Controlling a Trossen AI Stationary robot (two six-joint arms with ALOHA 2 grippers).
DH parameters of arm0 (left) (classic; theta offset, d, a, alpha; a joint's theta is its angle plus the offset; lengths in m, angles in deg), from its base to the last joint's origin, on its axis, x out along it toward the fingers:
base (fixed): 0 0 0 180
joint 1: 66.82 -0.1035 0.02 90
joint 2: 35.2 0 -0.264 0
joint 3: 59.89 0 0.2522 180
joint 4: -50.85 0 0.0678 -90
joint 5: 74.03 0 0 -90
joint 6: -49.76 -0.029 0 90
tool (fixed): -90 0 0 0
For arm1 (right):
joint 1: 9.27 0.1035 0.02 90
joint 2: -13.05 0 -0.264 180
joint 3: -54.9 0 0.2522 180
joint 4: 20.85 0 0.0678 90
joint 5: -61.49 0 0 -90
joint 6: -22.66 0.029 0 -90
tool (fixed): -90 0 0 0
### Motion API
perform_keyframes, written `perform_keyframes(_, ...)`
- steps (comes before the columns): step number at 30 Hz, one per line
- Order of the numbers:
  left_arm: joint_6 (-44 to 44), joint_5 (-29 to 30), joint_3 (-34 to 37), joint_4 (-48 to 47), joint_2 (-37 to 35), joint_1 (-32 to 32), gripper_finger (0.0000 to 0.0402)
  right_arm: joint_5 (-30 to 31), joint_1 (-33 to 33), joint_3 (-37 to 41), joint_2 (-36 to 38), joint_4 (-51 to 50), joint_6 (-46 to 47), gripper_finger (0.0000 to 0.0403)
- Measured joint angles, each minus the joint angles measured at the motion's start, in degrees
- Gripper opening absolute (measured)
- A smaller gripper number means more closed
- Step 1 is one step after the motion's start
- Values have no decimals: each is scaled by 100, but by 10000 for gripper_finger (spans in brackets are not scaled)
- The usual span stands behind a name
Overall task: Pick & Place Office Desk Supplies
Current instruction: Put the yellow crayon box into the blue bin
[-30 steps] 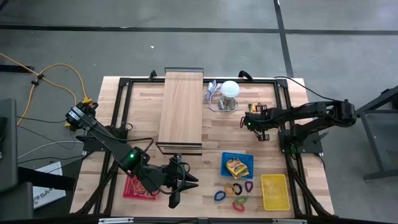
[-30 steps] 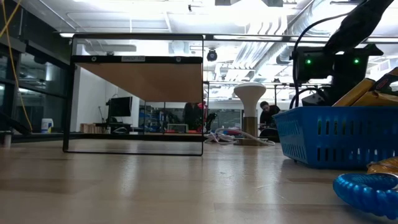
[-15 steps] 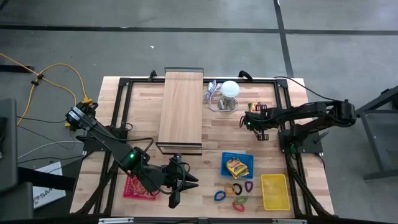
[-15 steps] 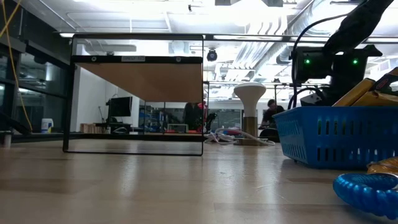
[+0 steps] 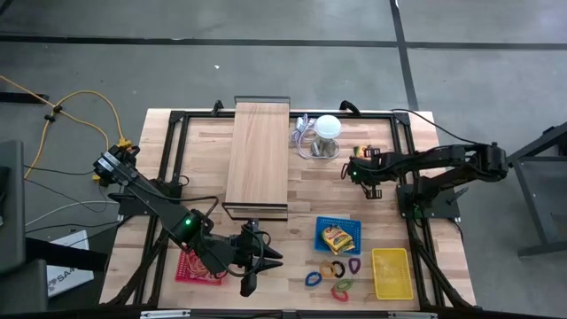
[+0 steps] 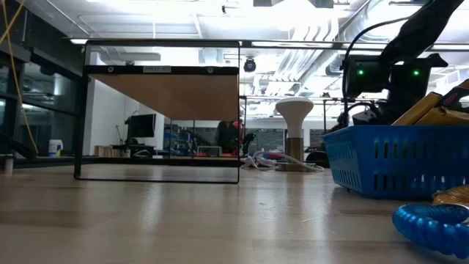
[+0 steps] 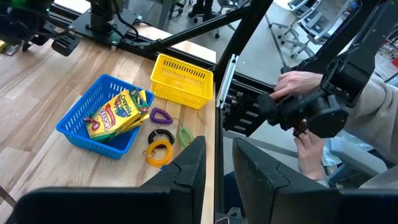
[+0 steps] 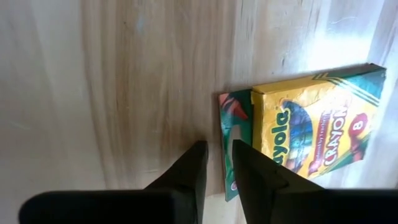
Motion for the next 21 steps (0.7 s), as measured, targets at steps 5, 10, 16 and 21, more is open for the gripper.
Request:
perform_keyframes(5,0,0,-1,0,1,0,77,-358,-296,-9,5,20,6,67)
perform_keyframes(10,0,0,1,0,1,0,77,-759,-591,-13,11,26,-11,68)
perform_keyframes(16,0,0,0,0,1,0,77,-1077,-867,-15,9,67,-122,66)
perform_keyframes(21,0,0,2,0,1,0,77,-1301,-1007,-11,9,189,-210,65)
